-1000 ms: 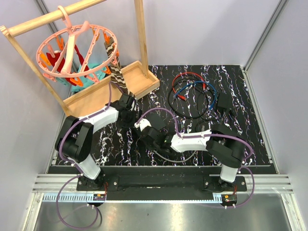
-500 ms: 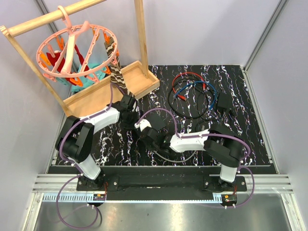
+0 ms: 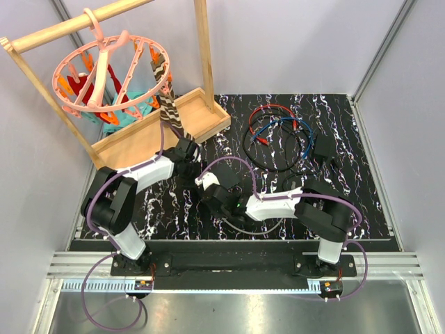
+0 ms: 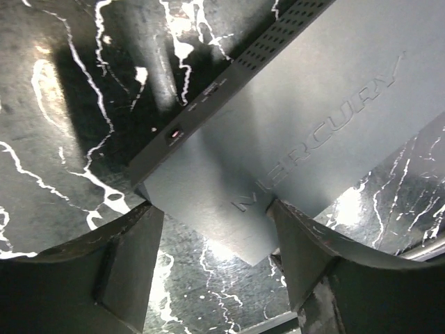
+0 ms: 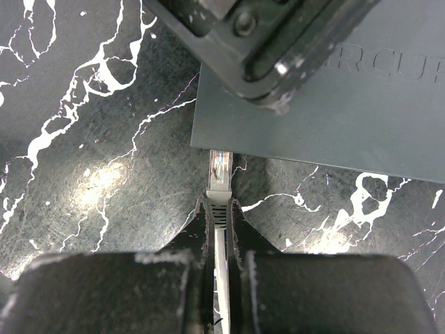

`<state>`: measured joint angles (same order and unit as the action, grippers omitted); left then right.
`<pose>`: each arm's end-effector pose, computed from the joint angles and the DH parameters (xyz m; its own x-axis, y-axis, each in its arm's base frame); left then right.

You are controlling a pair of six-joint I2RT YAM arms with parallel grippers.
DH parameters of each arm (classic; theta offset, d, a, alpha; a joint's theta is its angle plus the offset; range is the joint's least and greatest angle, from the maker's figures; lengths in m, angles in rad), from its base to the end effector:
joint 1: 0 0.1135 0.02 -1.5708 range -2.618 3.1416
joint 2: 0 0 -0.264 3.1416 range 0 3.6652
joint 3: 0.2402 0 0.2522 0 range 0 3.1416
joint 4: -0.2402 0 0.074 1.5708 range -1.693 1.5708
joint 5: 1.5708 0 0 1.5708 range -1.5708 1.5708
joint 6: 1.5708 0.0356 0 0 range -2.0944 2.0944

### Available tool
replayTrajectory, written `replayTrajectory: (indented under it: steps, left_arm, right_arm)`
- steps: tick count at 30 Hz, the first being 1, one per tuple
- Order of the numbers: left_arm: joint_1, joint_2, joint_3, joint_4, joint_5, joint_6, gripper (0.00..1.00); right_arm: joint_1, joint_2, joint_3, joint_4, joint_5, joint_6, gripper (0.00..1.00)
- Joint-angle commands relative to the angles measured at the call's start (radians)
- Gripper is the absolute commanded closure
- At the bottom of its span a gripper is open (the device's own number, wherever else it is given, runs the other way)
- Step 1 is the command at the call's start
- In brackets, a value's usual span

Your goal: Insert the plug into the switch port

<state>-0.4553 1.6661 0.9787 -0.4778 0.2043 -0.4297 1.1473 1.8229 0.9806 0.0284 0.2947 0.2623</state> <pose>0.2802 -0.1452 0.1672 -0.9596 0.0156 -0.2810 0.1130 0.9358 -0.3339 0.1606 0.3312 0.1478 -0.4935 -0.4910 -0.7179 -0.6859 0.7273 -0.0259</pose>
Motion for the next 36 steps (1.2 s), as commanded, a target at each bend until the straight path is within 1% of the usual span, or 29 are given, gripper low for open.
replayTrajectory:
  steps: [1, 8, 13, 14, 20, 24, 26, 34, 36]
  left_arm:
    - [-0.014, 0.011, -0.025, -0.005, 0.014, -0.012, 0.35]
    - [-0.020, -0.002, -0.057, 0.007, 0.012, -0.035, 0.39]
    - [-0.023, -0.005, -0.077, 0.027, 0.026, -0.060, 0.40]
    - [-0.025, -0.005, -0.078, 0.031, 0.030, -0.063, 0.42]
    - [-0.023, -0.008, -0.083, 0.034, 0.029, -0.069, 0.47]
    - [-0.025, -0.008, -0.083, 0.036, 0.027, -0.072, 0.49]
    - [-0.025, -0.006, -0.083, 0.036, 0.026, -0.075, 0.51]
    - [-0.025, -0.008, -0.086, 0.036, 0.024, -0.080, 0.51]
    - [-0.025, -0.014, -0.084, 0.034, 0.020, -0.080, 0.50]
  right_arm:
    - [0.006, -0.060, 0.001, 0.077, 0.040, -0.005, 1.00]
    - [0.006, -0.093, 0.001, 0.073, 0.041, -0.009, 1.00]
    - [0.006, -0.074, 0.009, 0.076, 0.023, -0.011, 1.00]
    - [0.006, -0.064, 0.010, 0.076, 0.023, -0.011, 1.00]
    - [0.006, -0.031, 0.003, 0.067, 0.009, 0.005, 1.00]
    - [0.005, -0.033, -0.006, 0.050, 0.004, 0.014, 1.00]
    - [0.005, -0.037, -0.010, 0.041, 0.001, 0.018, 1.00]
    - [0.006, -0.022, -0.003, 0.028, 0.011, 0.029, 1.00]
    - [0.005, -0.017, 0.003, 0.021, 0.017, 0.029, 1.00]
